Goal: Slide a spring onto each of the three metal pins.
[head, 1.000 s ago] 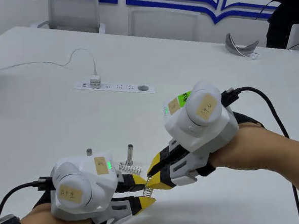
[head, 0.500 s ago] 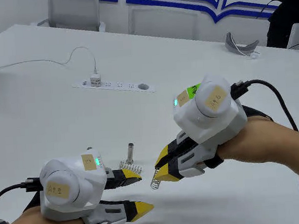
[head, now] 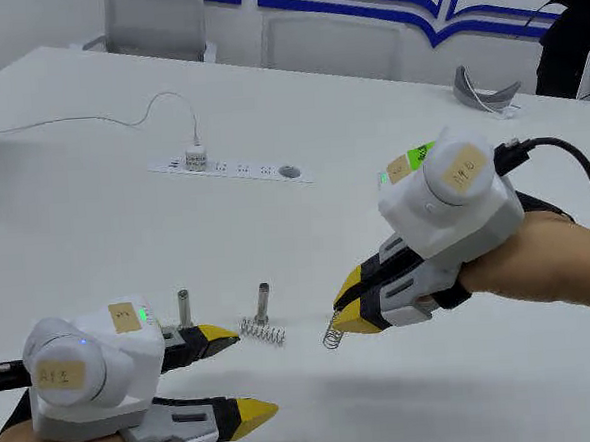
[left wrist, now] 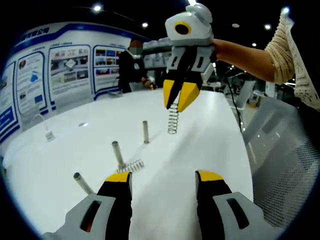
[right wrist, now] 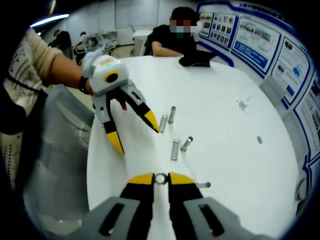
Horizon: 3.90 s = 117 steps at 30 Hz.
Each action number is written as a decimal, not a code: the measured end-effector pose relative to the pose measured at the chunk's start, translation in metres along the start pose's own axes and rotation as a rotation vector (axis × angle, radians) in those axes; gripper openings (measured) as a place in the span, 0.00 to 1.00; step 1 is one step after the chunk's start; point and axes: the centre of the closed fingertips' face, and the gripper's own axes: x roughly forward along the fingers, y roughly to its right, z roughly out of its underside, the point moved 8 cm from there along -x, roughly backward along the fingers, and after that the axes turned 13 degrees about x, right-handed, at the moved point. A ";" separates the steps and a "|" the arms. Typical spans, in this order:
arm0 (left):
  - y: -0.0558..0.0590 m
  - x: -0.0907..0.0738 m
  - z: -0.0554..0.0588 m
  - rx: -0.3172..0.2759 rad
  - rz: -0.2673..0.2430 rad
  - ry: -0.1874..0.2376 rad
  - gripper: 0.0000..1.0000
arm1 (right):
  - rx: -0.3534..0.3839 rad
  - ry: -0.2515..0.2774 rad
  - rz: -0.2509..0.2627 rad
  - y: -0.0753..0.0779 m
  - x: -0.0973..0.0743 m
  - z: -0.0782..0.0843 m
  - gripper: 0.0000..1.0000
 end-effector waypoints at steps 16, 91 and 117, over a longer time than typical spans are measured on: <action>-0.008 -0.022 0.011 -0.051 -0.087 -0.001 0.59 | 0.030 0.023 0.042 0.018 -0.014 -0.003 0.12; -0.022 -0.048 0.033 -0.143 -0.183 -0.026 0.63 | 0.089 -0.077 0.088 0.082 0.019 0.003 0.12; -0.021 -0.047 0.035 -0.152 -0.184 -0.028 0.63 | 0.131 -0.136 0.071 0.087 0.047 0.020 0.12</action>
